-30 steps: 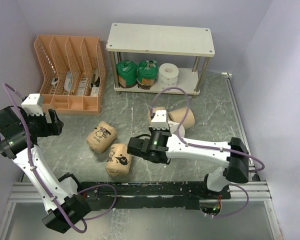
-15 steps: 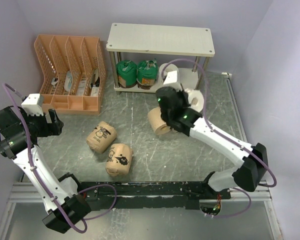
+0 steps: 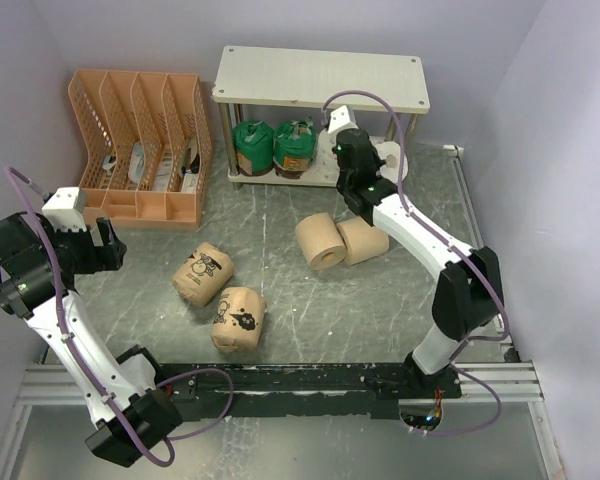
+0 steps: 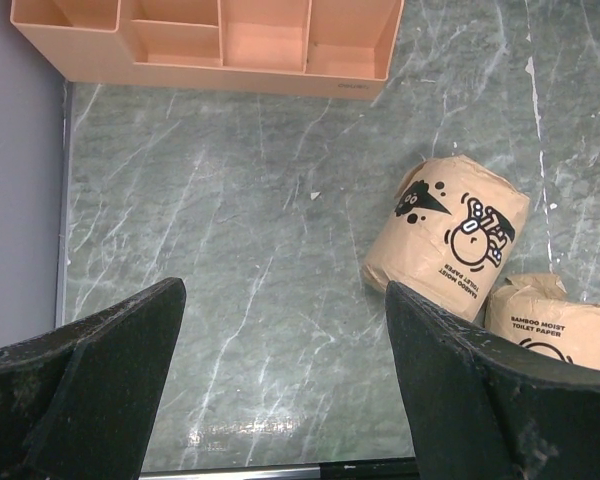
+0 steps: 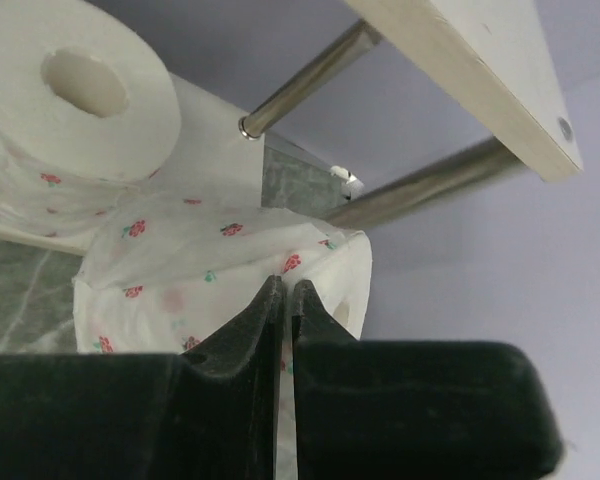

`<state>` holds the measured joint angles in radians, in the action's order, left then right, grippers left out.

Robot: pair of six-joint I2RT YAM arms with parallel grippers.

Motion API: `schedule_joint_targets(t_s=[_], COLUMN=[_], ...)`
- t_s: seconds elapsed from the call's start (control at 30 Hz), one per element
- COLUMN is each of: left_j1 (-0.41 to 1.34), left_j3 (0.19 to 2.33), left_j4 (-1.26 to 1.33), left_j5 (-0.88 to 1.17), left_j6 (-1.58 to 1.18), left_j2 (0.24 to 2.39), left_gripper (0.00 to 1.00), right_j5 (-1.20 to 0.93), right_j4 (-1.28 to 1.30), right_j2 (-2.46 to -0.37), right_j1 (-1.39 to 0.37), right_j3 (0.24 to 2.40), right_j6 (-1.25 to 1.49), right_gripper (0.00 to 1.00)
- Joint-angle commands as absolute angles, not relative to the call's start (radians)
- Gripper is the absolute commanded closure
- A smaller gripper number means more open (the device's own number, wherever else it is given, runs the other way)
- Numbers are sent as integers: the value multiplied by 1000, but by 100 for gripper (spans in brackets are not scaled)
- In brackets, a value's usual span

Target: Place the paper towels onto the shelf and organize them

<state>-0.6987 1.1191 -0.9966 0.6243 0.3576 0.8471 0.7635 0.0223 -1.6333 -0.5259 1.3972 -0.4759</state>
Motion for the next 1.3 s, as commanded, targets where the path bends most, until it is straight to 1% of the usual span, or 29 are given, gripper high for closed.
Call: schedule_joint_targets(t_s=[0.0, 0.1, 0.4, 0.7, 0.83, 1.13, 1.27], left_j1=[-710, -709, -709, -709, -709, -709, -710], left_j3=[1125, 1124, 1123, 1123, 1121, 1116, 1113], left_j4=[-967, -966, -963, -960, -959, -948, -943], left_j5=[617, 616, 615, 612, 608, 587, 577], left_j6=[342, 340, 338, 336, 333, 319, 313], left_j2=[838, 841, 848, 859, 859, 856, 860], left_gripper=[7, 7, 7, 7, 7, 7, 7], right_j5=[666, 659, 745, 758, 746, 729, 722], right_j4=[-105, -106, -129, -163, -236, -477, -508], right_j2=[-1674, -1730, -1899, -1939, -1979, -2113, -2171], right_j1=[-500, -470, -466, -447, -426, -412, -394], right_j3=[1453, 1487, 1572, 1577, 1598, 1622, 1648], right_j6=[-656, -711, -880, -939, -968, -1136, -1172], right_gripper=[100, 100, 100, 100, 100, 100, 100])
